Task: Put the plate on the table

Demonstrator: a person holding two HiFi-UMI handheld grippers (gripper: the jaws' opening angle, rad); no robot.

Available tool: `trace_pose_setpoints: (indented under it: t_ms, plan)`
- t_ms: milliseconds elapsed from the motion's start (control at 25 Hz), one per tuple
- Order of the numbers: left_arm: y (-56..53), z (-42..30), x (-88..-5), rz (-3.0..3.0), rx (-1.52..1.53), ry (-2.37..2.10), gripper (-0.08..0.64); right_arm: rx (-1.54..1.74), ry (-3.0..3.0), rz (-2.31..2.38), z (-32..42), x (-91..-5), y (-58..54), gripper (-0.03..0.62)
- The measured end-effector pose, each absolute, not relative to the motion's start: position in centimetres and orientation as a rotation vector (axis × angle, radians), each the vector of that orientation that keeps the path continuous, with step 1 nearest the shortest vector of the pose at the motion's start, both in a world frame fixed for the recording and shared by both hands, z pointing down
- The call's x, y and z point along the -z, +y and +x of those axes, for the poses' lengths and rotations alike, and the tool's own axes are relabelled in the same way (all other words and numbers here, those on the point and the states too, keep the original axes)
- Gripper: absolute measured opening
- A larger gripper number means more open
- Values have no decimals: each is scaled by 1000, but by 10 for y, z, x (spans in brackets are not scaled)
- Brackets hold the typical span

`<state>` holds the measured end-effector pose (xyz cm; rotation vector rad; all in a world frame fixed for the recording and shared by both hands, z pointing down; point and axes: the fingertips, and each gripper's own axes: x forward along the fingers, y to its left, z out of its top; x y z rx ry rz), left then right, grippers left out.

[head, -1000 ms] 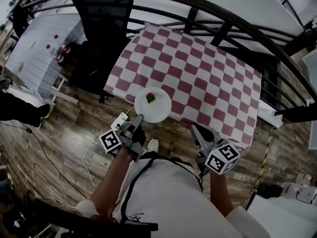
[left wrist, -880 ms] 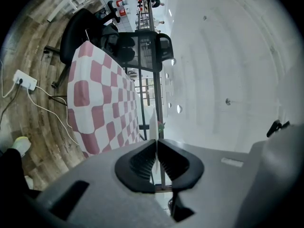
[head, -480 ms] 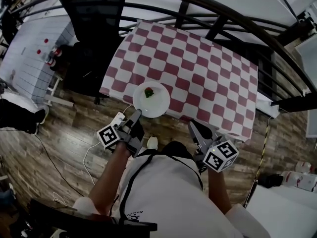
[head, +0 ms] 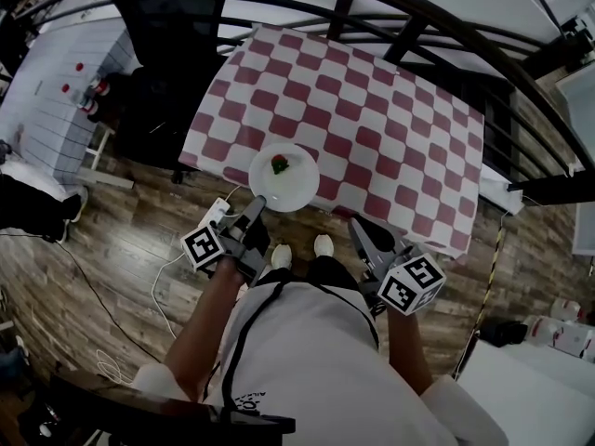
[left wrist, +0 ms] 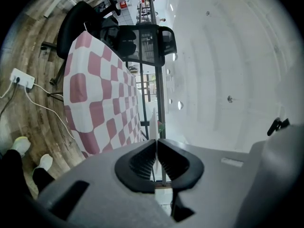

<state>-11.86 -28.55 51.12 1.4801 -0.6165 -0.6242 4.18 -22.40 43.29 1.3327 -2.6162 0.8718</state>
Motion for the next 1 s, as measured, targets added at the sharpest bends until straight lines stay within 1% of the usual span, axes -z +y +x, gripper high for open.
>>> trace_pose_setpoints:
  t_ms: [600,1000]
  plan:
    - [-290,-59,-584,1443,646,-606,21,-939,-2550,1160,93,-489,-241,9]
    - [-320,-33,-628,1480,635,-596,20,-992,-2524,1141,114,-524,-258,9]
